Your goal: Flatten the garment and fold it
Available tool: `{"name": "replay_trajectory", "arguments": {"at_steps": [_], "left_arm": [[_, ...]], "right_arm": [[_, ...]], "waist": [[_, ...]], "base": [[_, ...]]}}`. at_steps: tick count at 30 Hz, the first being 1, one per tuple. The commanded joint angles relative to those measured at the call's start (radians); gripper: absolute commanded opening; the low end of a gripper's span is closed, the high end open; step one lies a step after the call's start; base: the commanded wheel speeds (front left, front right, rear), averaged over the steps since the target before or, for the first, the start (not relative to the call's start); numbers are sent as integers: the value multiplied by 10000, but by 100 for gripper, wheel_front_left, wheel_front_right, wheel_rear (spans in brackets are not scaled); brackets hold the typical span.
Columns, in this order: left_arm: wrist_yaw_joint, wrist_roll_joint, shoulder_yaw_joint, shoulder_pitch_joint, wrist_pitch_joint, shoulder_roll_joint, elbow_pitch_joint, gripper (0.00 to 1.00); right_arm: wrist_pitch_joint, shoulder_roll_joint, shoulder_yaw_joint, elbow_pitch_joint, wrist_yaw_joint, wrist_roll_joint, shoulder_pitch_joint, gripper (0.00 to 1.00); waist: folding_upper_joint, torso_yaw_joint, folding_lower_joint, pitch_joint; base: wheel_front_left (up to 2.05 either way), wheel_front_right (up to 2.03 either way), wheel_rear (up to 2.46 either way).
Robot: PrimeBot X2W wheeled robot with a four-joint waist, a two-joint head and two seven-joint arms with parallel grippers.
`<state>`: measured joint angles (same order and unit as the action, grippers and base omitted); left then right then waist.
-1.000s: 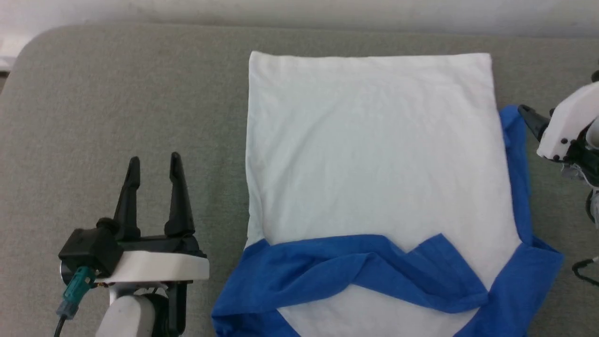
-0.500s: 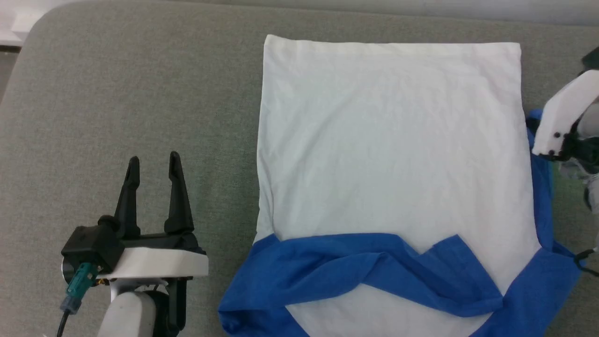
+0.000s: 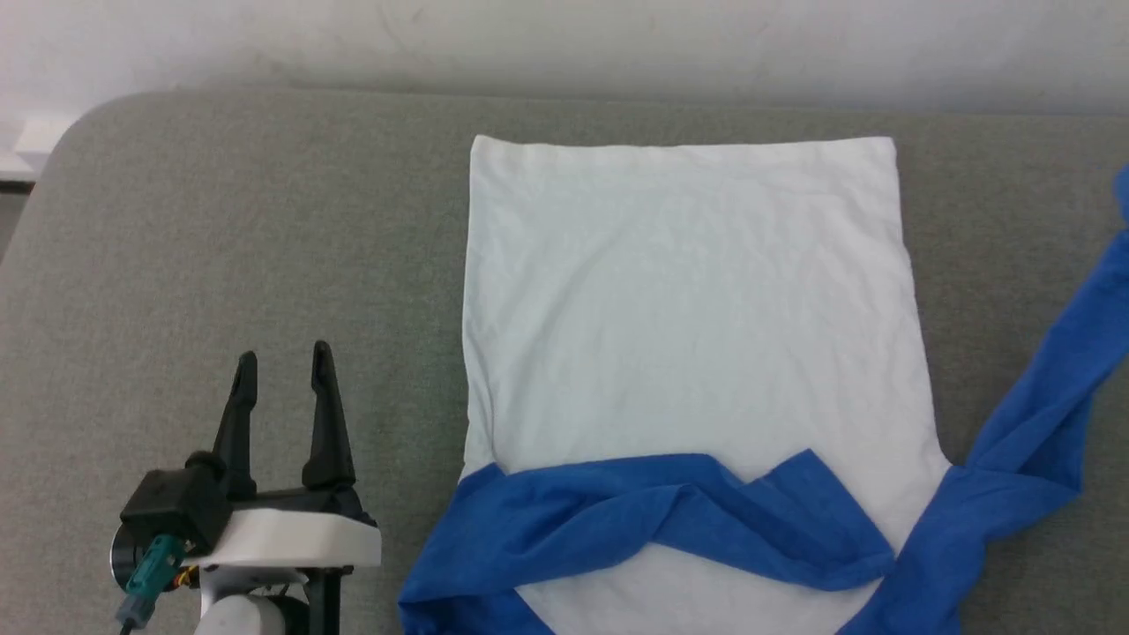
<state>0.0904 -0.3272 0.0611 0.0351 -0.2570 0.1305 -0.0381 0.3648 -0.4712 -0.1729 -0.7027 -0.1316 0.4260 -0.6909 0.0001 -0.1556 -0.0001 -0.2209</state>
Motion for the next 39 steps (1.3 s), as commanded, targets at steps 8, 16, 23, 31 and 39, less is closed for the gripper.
{"name": "replay_trajectory", "arguments": {"at_steps": [8, 16, 23, 31, 39], "left_arm": [[109, 58, 3, -419, 174, 152, -56, 100], [233, 74, -10, -787, 404, 305, -207, 100], [327, 39, -26, -1156, 641, 421, -322, 100], [368, 24, 80, -1287, 870, 488, -499, 100], [232, -15, 322, -992, 932, 467, -401, 100]], "right_arm": [[-61, -150, -1958, 1798, 9, -336, 1409, 0], [1051, 743, -3195, 4307, 9, -1290, 2571, 0], [2190, 2476, -2127, 7797, 9, -1597, 3824, 0], [2470, 4082, 754, 9365, 9, -939, 4996, 0], [1166, 4205, 4360, 7465, 9, 1244, 5316, 0]], "waist": [[-1, 474, 1, 1011], [-1, 480, 1, 1470], [-1, 472, 1, 1967], [-1, 521, 1, 2127], [-1, 243, 1, 1871]], "base": [[0, 0, 0], [0, 0, 0], [0, 0, 0], [0, 0, 0], [0, 0, 0]]}}
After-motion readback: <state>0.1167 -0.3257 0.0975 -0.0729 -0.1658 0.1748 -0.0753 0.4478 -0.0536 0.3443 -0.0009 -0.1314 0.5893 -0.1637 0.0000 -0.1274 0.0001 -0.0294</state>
